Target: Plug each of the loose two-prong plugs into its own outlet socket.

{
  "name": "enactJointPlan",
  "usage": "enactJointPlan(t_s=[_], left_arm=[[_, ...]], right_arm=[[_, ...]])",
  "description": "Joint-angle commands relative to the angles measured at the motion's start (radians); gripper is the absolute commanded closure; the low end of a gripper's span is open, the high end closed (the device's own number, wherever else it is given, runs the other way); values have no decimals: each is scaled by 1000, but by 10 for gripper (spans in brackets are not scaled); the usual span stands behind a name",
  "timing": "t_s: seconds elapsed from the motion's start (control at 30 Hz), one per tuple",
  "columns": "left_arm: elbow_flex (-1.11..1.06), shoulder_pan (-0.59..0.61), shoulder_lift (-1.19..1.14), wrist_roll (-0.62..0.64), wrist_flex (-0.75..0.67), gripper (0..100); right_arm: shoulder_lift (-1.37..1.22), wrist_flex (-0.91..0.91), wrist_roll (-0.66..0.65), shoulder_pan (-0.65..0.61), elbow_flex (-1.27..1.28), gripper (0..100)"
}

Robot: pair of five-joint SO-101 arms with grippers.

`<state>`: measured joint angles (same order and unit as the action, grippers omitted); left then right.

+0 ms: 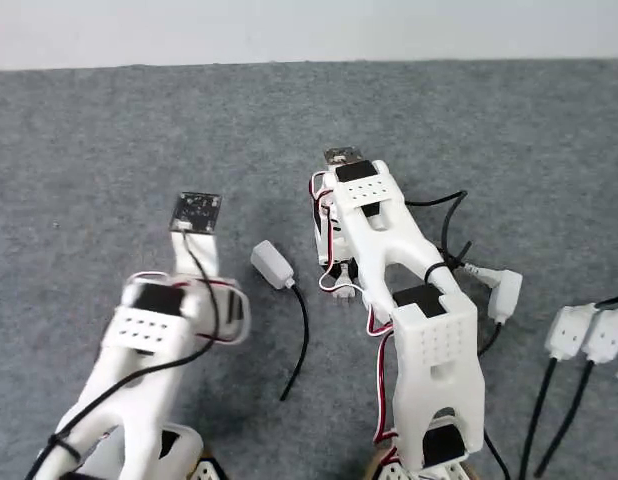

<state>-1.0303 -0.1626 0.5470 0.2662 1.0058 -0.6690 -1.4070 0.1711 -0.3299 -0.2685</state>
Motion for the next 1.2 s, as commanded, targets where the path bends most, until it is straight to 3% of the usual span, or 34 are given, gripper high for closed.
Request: enactJointPlan(t_s=[0.0, 0.1, 0.3, 0.43, 0.6, 0.77, 0.93, 1.17], left_arm=[[42, -129, -69, 193, -57, 734], [77, -161, -203, 256, -126, 740], [248, -106, -396, 256, -146, 770], [282, -92, -400, 255, -155, 814], [283, -77, -410, 262, -287, 907], [292, -100, -437, 264, -330, 891], [404, -103, -575, 265, -322, 895], [645, -114, -763, 262, -160, 893]], right_arm=[[5, 10, -35, 2, -37, 991], [8, 8, -46, 5, -37, 991], [12, 18, -86, 51, -37, 991], [12, 18, -91, 56, -38, 991], [12, 18, -91, 54, -38, 991], [12, 13, -103, 54, -38, 991], [12, 12, -118, 53, -38, 991], [12, 10, -121, 54, -38, 991]])
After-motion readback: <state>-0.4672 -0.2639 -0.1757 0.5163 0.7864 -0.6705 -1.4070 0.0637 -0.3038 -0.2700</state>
